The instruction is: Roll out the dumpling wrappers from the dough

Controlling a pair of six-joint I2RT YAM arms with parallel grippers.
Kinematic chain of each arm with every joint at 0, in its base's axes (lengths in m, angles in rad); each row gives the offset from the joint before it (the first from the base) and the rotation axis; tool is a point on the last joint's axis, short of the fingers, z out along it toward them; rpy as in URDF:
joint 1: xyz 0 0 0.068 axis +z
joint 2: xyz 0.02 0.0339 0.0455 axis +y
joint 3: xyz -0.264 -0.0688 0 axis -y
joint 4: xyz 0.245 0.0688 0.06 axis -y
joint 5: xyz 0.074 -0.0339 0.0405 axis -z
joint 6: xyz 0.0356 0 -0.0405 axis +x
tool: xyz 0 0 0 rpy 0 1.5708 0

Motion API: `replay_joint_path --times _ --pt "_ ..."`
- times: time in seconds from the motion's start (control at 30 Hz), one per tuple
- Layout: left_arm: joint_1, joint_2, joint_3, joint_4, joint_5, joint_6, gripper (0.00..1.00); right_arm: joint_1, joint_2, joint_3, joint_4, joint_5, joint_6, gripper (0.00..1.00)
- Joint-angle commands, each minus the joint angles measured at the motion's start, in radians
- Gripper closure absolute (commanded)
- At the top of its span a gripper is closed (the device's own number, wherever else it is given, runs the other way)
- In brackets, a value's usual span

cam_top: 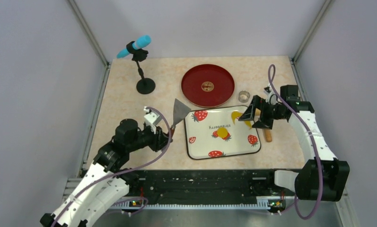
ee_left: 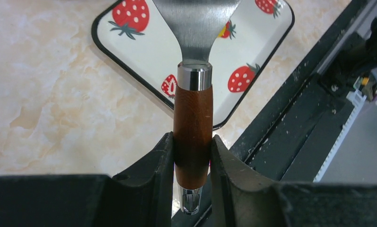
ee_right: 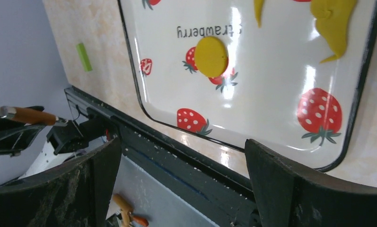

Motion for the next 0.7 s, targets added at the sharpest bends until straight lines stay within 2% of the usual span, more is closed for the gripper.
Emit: replay_joint_path --times 0.0,0.2,0.37,0.67 --pt "-0.003 0.091 0.057 0.015 0.142 0.151 1.0 0.054 0.002 0.052 0.057 -0.115 0.011 0.01" --pt "-0.042 0.271 0.11 0.019 0.172 0.212 1.0 0.215 0.027 0.06 0.155 -0.204 0.093 0.01" --pt "-0.107 0.398 0.147 0.006 0.142 0.255 1.0 0.269 0.031 0.035 0.393 -0.344 0.285 0.01" --pt "-0.241 0.486 0.179 0.005 0.027 0.247 1.0 0.466 0.145 0.073 0.468 -0.212 0.347 0.01"
